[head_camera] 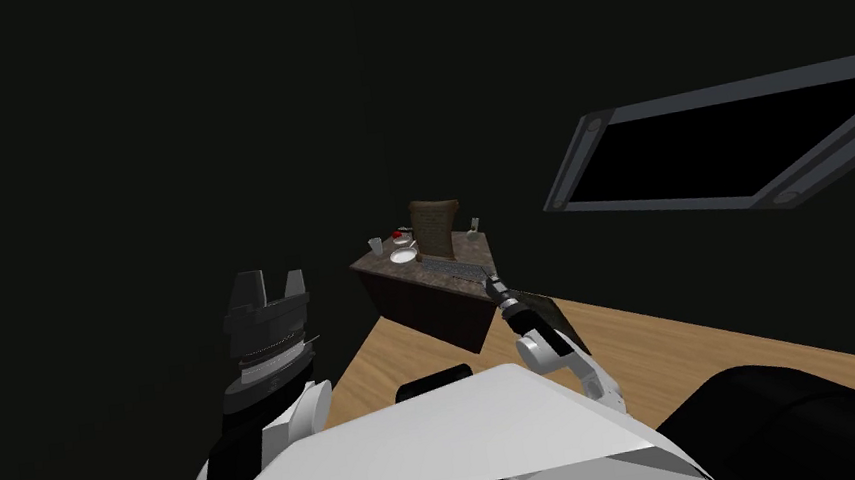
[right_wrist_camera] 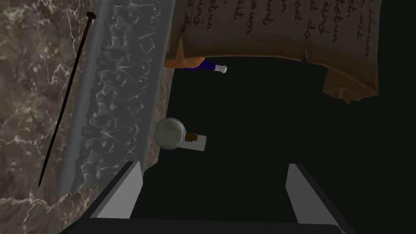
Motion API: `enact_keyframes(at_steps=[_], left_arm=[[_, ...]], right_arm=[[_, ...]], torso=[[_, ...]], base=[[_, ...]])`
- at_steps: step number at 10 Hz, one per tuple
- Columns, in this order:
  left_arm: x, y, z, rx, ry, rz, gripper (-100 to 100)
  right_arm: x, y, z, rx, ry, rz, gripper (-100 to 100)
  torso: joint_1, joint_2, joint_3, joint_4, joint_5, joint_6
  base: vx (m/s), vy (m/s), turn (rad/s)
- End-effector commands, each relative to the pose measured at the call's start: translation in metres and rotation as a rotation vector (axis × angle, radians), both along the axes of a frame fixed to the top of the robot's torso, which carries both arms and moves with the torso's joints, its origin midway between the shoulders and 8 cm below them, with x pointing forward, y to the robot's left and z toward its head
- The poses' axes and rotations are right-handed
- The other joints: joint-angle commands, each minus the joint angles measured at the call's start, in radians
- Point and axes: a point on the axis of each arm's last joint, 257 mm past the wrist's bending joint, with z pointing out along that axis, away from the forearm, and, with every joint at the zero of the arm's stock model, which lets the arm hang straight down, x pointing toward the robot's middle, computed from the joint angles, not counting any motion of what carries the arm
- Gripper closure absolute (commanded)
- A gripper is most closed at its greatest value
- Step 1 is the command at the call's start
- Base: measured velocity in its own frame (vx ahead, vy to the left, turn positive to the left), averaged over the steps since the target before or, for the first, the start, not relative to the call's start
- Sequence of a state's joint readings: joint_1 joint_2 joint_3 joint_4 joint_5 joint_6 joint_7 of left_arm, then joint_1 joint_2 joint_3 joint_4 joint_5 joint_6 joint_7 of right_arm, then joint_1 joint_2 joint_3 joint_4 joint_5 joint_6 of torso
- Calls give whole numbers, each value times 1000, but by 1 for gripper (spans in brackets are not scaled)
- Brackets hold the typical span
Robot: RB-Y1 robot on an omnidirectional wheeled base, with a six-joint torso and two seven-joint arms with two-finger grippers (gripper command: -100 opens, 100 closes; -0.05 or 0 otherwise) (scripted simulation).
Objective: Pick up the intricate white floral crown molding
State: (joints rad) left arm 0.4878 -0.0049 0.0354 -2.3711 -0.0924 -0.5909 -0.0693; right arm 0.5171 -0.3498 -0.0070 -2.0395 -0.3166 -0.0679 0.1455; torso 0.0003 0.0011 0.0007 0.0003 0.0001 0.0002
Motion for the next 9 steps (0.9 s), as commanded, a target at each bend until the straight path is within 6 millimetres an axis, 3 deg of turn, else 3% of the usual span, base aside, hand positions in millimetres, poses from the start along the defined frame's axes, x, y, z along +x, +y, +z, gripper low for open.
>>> enact_keyframes(at_steps=[1,2,4,5,7,9], left_arm=[[0,0,0,0,0,0,0],[0,0,0,0,0,0,0],[0,0,0,0,0,0,0],[0,0,0,0,0,0,0],[0,0,0,0,0,0,0],[0,0,0,0,0,0,0]], right_arm=[[0,-2,-12,3,37,-2,-100],[-3,-12,-43,10,126,-3,-100],[-5,-13,-58,11,176,-7,-100],[-11,-24,-86,18,261,-9,-100],[-16,-27,-104,19,319,-16,-100],[-31,-44,-145,27,447,-30,-100]], torso=[[0,0,0,0,0,0],[0,0,0,0,0,0],[0,0,0,0,0,0],[0,-1,0,0,0,0],[0,0,0,0,0,0],[0,-1,0,0,0,0]], base=[[-13,5,3],[-23,10,94],[-16,8,21],[-16,18,109],[-10,9,23],[-9,13,90]])
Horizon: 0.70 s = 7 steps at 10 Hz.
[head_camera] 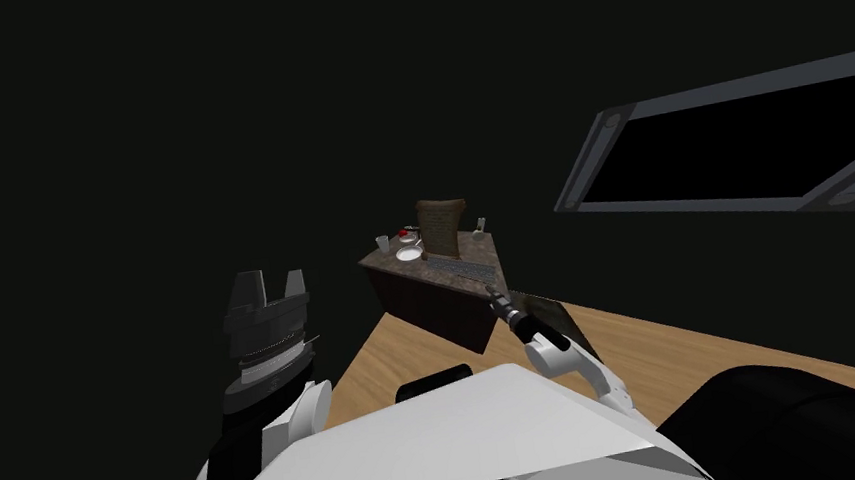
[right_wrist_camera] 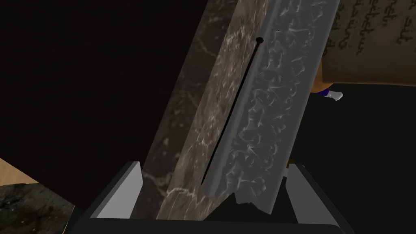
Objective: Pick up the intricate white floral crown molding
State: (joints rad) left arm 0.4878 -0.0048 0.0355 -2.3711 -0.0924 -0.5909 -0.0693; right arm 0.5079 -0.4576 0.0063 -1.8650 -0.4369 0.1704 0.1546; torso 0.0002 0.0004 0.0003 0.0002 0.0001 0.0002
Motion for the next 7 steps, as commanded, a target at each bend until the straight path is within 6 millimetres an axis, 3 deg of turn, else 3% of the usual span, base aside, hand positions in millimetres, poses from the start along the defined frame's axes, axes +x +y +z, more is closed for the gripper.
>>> enact_keyframes(at_steps=[1,2,4,5,7], left_arm=[[0,0,0,0,0,0,0],[0,0,0,0,0,0,0],[0,0,0,0,0,0,0],[0,0,0,0,0,0,0],[0,0,0,0,0,0,0]], right_arm=[[-6,-5,-15,2,55,-7,-100],[-18,-21,-37,6,130,-18,-100],[-29,-24,-57,8,203,-26,-100],[-42,-42,-74,12,269,-41,-100],[-58,-46,-94,15,350,-52,-100]], torso=[[0,0,0,0,0,0],[0,0,0,0,0,0],[0,0,0,0,0,0],[0,0,0,0,0,0],[0,-1,0,0,0,0]], base=[[0,0,0],[-6,12,152],[-1,3,18],[3,9,157],[5,0,31]])
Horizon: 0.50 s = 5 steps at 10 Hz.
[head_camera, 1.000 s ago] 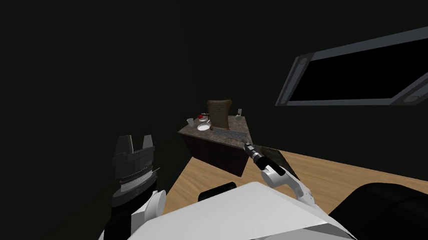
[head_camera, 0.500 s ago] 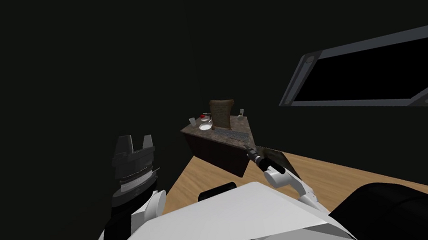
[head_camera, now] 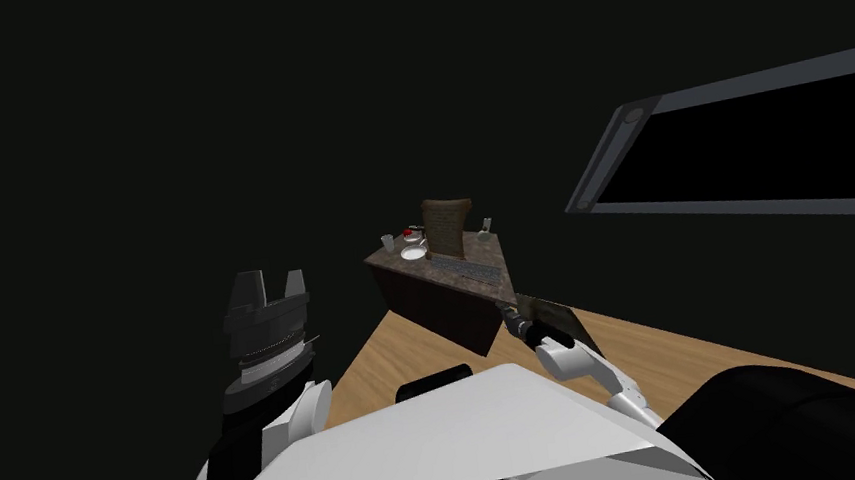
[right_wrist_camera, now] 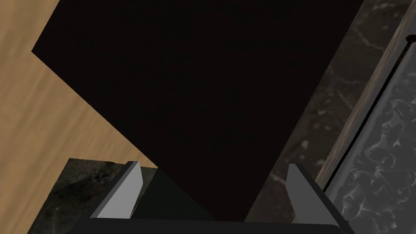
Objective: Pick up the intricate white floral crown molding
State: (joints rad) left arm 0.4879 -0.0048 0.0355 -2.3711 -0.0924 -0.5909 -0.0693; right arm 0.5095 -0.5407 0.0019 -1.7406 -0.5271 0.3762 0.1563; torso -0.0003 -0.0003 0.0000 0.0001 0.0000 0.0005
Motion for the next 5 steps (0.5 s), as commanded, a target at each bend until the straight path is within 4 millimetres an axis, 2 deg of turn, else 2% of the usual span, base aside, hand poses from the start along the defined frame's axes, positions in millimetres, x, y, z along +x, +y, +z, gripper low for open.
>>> enact_keyframes(at_steps=[1,3,4,5], left_arm=[[0,0,0,0,0,0,0],[0,0,0,0,0,0,0],[0,0,0,0,0,0,0],[0,0,0,0,0,0,0]], right_arm=[[-12,-18,-16,3,81,-10,-100],[-35,-27,-40,7,172,-36,-100],[-49,-47,-48,9,231,-56,-100],[-63,-54,-59,8,274,-75,-100]], torso=[[0,0,0,0,0,0],[0,-1,-1,0,0,0],[0,0,0,0,0,0],[-1,-1,-1,0,0,-1]], base=[[12,3,124],[11,-4,57],[18,-2,167],[21,-11,82]])
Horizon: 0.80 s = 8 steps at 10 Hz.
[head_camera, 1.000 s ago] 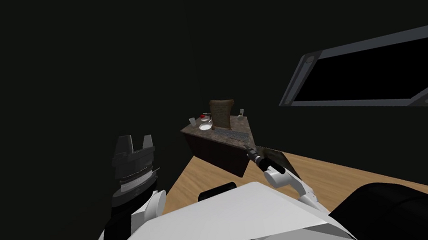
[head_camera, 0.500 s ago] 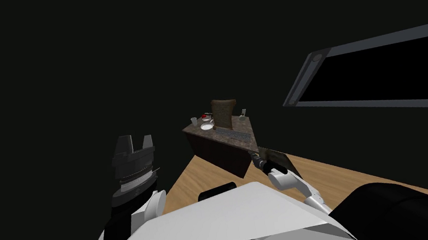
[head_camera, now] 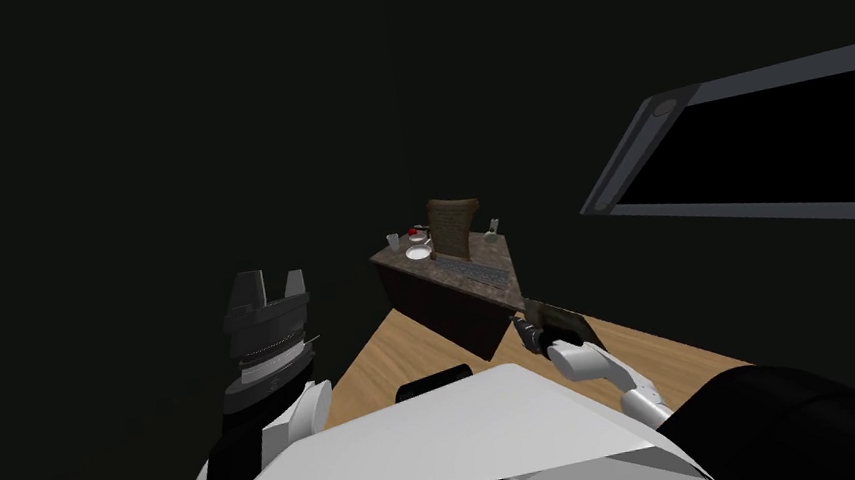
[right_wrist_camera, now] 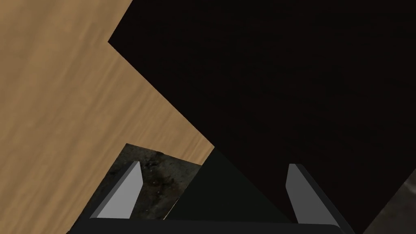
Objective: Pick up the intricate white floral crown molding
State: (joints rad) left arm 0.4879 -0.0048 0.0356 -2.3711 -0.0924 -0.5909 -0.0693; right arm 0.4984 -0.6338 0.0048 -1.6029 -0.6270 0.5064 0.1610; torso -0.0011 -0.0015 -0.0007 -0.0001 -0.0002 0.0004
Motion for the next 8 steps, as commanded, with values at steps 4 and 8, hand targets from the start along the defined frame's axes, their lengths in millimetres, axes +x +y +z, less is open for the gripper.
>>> enact_keyframes(at_steps=[4,8], left_arm=[[0,0,0,0,0,0,0],[0,0,0,0,0,0,0]], right_arm=[[-45,-33,-27,6,175,-59,-100],[-88,-59,-40,15,324,-114,-100]], torso=[[0,0,0,0,0,-1],[0,0,0,0,0,-1]], base=[[15,-5,62],[17,-6,71]])
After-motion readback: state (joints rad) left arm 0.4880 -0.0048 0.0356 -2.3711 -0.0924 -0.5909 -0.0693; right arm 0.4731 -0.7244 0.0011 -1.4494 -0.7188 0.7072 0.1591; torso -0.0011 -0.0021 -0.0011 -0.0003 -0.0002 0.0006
